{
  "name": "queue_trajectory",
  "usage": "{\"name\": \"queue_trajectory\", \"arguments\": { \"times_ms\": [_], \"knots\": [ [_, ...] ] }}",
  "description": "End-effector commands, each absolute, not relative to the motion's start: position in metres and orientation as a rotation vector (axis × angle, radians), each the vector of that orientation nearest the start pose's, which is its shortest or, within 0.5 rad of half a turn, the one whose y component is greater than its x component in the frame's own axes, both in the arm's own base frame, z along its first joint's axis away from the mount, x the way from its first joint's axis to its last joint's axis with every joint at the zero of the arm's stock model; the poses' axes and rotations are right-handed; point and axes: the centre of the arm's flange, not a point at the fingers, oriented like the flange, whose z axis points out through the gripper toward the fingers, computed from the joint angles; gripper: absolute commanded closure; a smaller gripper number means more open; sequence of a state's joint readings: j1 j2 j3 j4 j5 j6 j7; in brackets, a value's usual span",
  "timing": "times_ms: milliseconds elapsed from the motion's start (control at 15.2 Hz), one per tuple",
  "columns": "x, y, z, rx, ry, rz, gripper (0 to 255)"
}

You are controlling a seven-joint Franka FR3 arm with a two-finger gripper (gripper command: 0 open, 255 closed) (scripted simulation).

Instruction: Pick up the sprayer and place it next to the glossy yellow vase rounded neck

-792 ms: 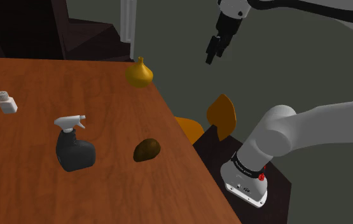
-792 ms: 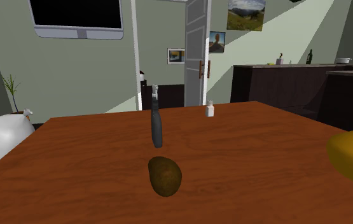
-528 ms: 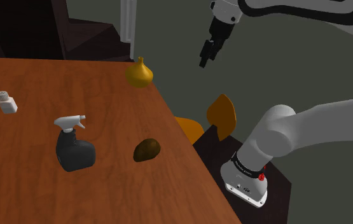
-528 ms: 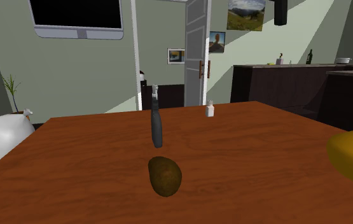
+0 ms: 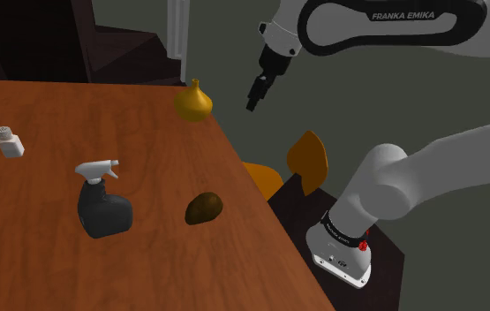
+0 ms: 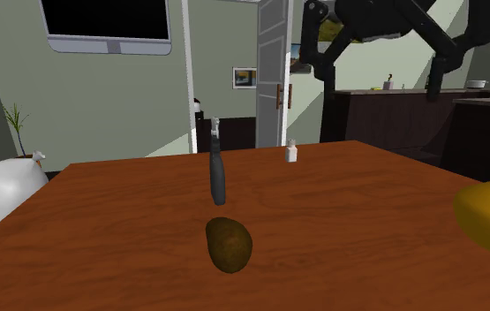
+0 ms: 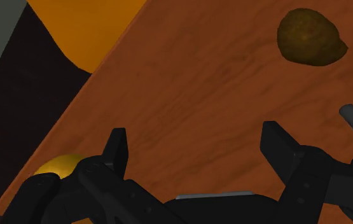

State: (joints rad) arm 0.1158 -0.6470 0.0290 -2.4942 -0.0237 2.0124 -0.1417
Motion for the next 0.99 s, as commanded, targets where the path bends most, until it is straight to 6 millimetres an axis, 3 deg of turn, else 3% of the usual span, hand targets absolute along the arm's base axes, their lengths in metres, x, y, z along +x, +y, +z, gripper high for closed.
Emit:
{"name": "queue_trajectory", "arguments": {
  "times_ms": [0,924],
  "knots": [
    [0.377,0.068,0.504,-3.101,-0.533,-0.295,0],
    [0.424,0.19,0.413,-2.808,-1.005,-0.474,0]
  ]
}}
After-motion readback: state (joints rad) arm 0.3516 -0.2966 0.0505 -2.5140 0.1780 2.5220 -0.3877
